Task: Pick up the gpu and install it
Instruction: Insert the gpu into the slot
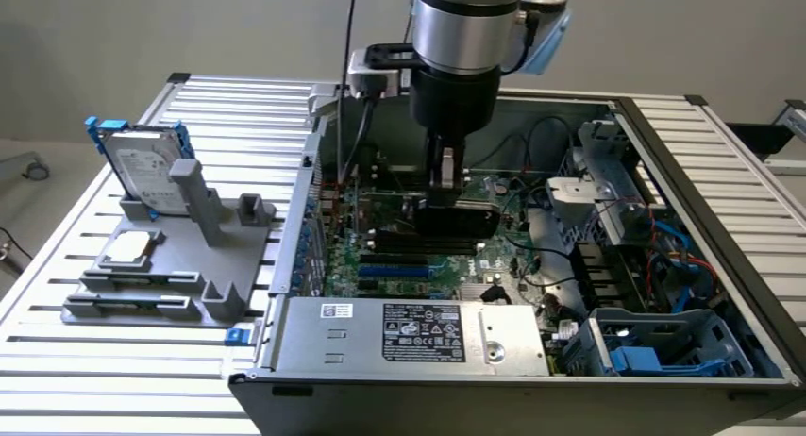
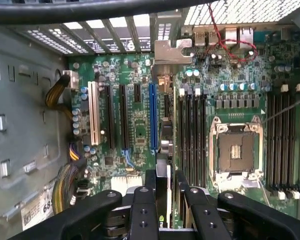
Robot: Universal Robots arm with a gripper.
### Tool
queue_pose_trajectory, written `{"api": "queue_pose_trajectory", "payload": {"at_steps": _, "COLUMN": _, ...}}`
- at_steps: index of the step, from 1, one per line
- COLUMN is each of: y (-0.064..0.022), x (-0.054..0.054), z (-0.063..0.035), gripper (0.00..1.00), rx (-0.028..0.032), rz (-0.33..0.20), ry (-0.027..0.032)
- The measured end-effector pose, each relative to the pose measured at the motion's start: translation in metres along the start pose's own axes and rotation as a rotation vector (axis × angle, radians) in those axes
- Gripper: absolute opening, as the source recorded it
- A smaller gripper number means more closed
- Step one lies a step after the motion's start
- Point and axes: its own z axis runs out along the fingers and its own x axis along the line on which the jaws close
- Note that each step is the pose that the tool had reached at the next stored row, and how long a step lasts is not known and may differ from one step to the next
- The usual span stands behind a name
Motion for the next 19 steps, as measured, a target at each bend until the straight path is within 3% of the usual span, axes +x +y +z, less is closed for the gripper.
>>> {"api": "queue_pose_trajectory", "payload": {"at_steps": 4, "y": 0.0101, "x": 0.001, "z": 0.0023, "gripper": 0.27, "rx": 0.0010, "rz": -0.007, "ry": -0.0001}}
{"api": "queue_pose_trajectory", "payload": {"at_steps": 13, "y": 0.0120, "x": 0.003, "z": 0.0035, "gripper": 0.27, "rx": 0.0015, "rz": -0.039, "ry": 0.0000}}
{"api": "queue_pose_trajectory", "payload": {"at_steps": 19, "y": 0.0144, "x": 0.007, "z": 0.0105, "gripper": 0.27, "rx": 0.0015, "rz": -0.039, "ry": 0.0002}}
